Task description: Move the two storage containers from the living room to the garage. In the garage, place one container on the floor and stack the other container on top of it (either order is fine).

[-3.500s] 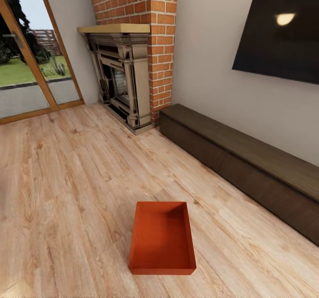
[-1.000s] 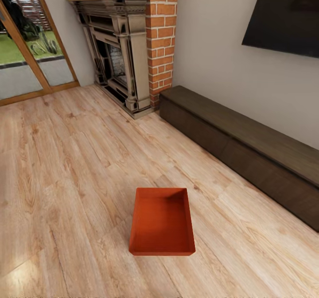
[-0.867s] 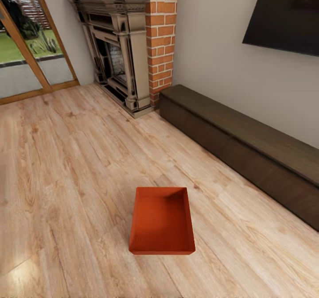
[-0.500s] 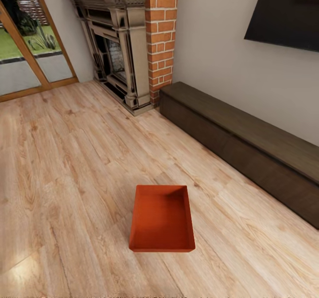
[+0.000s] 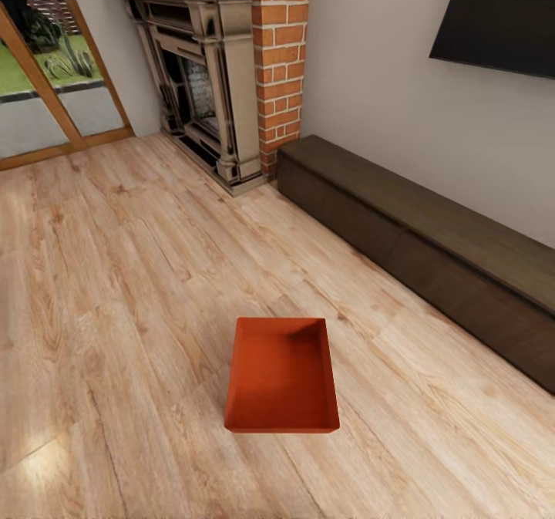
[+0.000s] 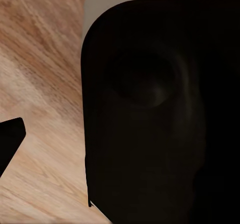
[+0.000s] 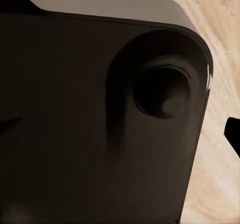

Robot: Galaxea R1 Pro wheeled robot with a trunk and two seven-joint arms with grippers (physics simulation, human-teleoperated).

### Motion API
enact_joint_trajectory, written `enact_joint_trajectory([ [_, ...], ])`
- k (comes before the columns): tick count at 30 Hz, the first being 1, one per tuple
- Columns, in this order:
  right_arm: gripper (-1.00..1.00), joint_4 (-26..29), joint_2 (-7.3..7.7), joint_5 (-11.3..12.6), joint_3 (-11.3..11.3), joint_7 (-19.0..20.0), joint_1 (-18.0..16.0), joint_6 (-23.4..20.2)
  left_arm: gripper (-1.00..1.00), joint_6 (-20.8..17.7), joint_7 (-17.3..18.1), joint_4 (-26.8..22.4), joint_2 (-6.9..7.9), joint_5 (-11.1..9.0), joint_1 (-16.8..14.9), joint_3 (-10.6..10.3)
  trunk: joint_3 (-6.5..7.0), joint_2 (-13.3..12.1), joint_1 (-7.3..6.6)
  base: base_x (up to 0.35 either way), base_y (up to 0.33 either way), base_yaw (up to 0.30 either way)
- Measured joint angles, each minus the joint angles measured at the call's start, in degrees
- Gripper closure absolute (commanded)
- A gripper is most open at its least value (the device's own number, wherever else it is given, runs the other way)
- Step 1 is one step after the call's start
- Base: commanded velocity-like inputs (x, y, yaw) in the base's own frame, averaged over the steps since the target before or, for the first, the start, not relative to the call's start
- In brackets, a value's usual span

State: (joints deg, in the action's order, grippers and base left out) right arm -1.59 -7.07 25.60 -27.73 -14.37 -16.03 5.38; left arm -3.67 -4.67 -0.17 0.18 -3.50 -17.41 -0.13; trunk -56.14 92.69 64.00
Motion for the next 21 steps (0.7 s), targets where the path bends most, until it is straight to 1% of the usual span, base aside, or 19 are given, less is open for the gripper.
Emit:
enact_joint_trajectory([
  [21,-1.0,0.0,0.0,0.0,0.0,0.03,0.0,0.0,-1.0,0.0,0.01,0.01,0.0,0.0,0.03,0.0,-1.91,0.0,0.0,0.0,0.0,0.0],
])
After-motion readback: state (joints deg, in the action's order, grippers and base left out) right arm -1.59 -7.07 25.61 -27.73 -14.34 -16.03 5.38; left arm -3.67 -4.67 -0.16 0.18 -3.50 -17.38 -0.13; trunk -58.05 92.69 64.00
